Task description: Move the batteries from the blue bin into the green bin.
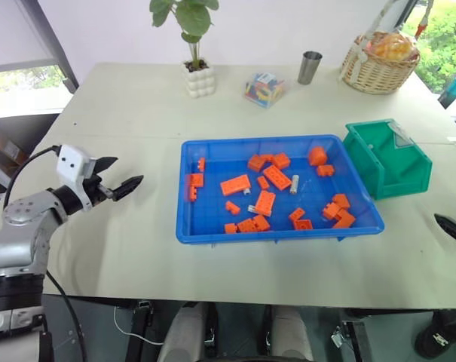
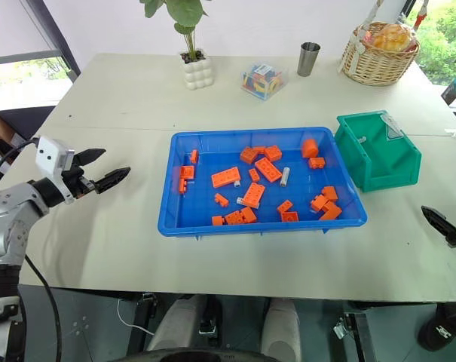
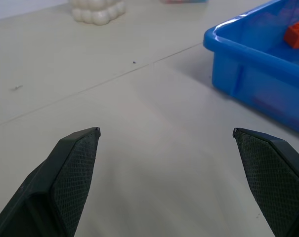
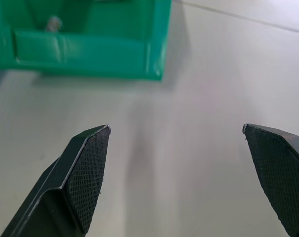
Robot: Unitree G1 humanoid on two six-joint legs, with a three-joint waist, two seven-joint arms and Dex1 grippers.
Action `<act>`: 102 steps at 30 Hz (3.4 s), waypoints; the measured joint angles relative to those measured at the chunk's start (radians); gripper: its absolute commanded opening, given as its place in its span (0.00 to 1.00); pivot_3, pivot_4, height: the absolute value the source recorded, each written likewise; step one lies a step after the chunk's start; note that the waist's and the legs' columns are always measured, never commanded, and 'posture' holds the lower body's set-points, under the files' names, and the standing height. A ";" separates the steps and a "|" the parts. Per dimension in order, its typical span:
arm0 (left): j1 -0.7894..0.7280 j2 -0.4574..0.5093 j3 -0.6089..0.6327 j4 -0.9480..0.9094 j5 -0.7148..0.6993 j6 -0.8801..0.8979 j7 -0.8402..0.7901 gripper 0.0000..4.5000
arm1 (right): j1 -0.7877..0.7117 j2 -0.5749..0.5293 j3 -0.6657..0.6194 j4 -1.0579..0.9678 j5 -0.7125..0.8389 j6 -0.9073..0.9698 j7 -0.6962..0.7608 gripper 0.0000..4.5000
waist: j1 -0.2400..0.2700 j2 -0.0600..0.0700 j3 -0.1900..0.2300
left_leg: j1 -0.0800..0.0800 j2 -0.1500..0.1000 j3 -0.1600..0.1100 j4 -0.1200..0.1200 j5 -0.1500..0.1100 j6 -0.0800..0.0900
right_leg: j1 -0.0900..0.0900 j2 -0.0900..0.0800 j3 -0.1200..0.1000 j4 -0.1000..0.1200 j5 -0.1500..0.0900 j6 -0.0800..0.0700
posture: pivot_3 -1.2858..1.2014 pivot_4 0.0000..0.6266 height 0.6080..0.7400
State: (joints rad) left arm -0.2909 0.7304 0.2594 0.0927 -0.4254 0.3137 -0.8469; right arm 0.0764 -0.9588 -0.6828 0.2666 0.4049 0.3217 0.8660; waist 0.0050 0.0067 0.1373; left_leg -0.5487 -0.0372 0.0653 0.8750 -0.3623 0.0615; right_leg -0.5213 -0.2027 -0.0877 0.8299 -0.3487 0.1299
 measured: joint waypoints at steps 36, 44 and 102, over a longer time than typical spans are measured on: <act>-0.132 0.138 -0.153 -0.336 -0.133 0.205 -0.316 1.00 | -1.179 0.527 1.191 0.358 -0.392 -0.157 0.478 0.98 | -0.032 0.000 0.001 | -0.002 -0.015 -0.019 0.000 0.000 0.000 | -0.005 0.002 0.000 0.012 0.002 0.003 | 0.52 0.24 0.28; -0.089 0.140 -0.121 -0.385 -0.153 0.211 -0.270 1.00 | -1.228 0.598 1.171 0.596 -0.468 -0.284 0.478 0.70 | -0.056 0.000 0.001 | -0.002 -0.016 -0.021 -0.002 0.001 -0.002 | -0.006 0.002 0.001 0.013 0.002 0.003 | 0.52 0.24 0.28; -0.223 0.042 -0.236 -0.251 -0.084 0.131 -0.278 1.00 | -0.931 -0.059 0.714 0.367 -0.468 -0.112 0.120 0.98 | -0.047 0.002 0.002 | -0.004 -0.019 -0.021 -0.001 0.001 -0.002 | 0.000 -0.003 0.004 0.012 -0.004 0.005 | 0.52 0.24 0.28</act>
State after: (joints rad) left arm -0.5139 0.7724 0.0236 -0.1580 -0.5098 0.4446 -1.1247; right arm -0.8541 -1.0178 0.0311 0.6331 -0.0629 0.2095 0.9864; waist -0.0418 0.0082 0.1398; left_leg -0.5524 -0.0564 0.0441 0.8737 -0.3610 0.0597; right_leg -0.5209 -0.2058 -0.0836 0.8422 -0.3526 0.1347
